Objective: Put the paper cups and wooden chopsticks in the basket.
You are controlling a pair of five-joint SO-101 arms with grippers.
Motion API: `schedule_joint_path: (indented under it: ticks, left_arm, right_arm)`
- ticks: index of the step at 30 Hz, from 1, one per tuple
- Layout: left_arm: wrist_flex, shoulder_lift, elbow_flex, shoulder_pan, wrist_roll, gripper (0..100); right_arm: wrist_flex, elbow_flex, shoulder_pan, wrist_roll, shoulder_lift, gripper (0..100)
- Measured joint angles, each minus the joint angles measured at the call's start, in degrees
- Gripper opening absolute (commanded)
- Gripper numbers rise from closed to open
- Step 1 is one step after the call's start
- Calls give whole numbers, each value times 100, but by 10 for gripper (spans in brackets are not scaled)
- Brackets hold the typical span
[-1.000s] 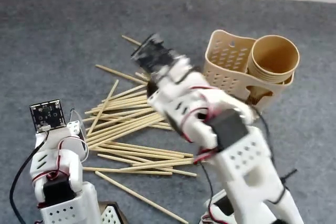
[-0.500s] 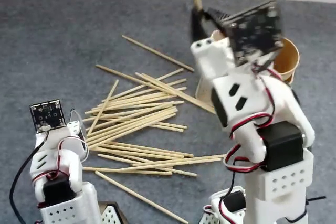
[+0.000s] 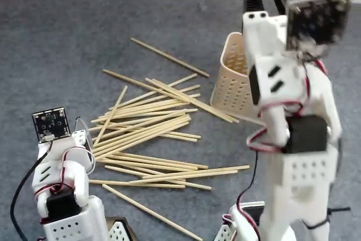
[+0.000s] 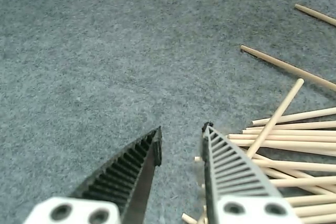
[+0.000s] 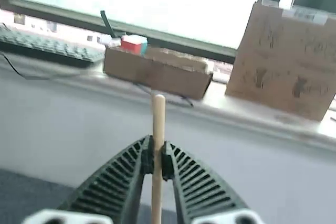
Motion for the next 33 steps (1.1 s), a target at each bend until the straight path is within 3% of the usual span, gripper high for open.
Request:
schedule_joint_path:
  ticks: [7, 11, 27, 33]
  left_arm:
    - [0, 0, 0, 0, 0, 140]
    - [0, 0, 0, 0, 0, 140]
    - [-26, 0, 0, 0, 0, 140]
    - [-26, 0, 0, 0, 0, 140]
  right_arm:
    - [-782, 1222, 0, 0, 26, 9]
    - [-782, 1415, 18, 0, 35, 86]
    - [2057, 255, 18, 0, 26, 112]
    - [3938, -703, -844, 0, 18, 112]
